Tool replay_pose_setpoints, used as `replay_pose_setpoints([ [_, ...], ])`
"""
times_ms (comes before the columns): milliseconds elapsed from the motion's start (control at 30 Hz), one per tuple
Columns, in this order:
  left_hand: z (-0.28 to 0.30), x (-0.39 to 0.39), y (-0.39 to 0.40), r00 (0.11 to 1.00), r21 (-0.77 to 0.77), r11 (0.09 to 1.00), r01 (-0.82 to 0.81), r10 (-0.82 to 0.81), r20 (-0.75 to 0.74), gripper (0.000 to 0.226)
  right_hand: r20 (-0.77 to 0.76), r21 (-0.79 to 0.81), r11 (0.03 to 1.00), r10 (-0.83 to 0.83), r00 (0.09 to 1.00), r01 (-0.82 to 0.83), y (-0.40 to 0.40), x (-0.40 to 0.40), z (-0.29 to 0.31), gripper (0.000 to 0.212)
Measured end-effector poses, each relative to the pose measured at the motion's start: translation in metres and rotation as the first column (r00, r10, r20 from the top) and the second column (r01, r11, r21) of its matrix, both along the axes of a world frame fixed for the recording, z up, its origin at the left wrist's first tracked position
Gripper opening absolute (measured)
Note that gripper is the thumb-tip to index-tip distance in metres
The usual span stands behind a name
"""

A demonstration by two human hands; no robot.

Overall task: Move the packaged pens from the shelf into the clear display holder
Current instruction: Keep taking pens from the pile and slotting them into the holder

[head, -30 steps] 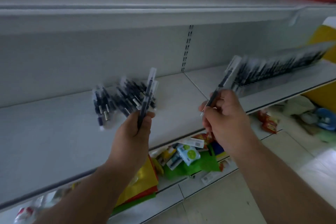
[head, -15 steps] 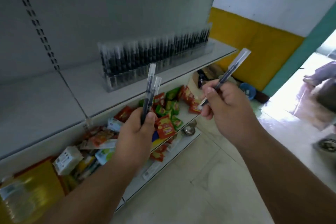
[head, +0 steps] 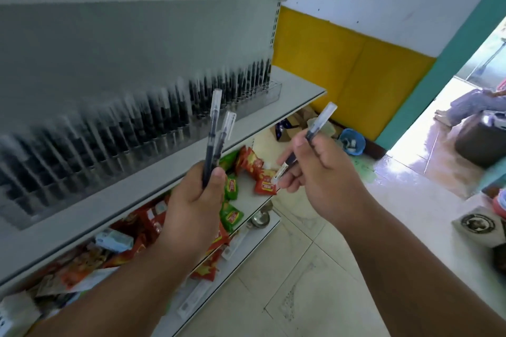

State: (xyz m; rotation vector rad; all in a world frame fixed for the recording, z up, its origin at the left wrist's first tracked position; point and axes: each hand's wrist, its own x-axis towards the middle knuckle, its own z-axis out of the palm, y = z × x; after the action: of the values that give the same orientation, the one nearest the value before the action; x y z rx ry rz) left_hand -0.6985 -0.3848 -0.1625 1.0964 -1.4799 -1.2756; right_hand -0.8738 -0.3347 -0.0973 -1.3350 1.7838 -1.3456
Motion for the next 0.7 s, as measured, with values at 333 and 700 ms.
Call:
replay_pose_setpoints([
  [333,-0.016,-0.084,-0.066,0.976,0.109,0.983,-0.148,0.163,-0.141,0.028,-0.261,-0.155,0.988,-0.032,0.965,-0.01,-0.111,-0.102,-0.02,0.014],
  [700,-0.022,-0.158,-0.106,0.831,0.149,0.847,-0.51,0.53,-0.172,0.026,-0.509,-0.276,0.818,0.322,0.798,-0.506,-0.277,-0.151,0.012,0.021],
])
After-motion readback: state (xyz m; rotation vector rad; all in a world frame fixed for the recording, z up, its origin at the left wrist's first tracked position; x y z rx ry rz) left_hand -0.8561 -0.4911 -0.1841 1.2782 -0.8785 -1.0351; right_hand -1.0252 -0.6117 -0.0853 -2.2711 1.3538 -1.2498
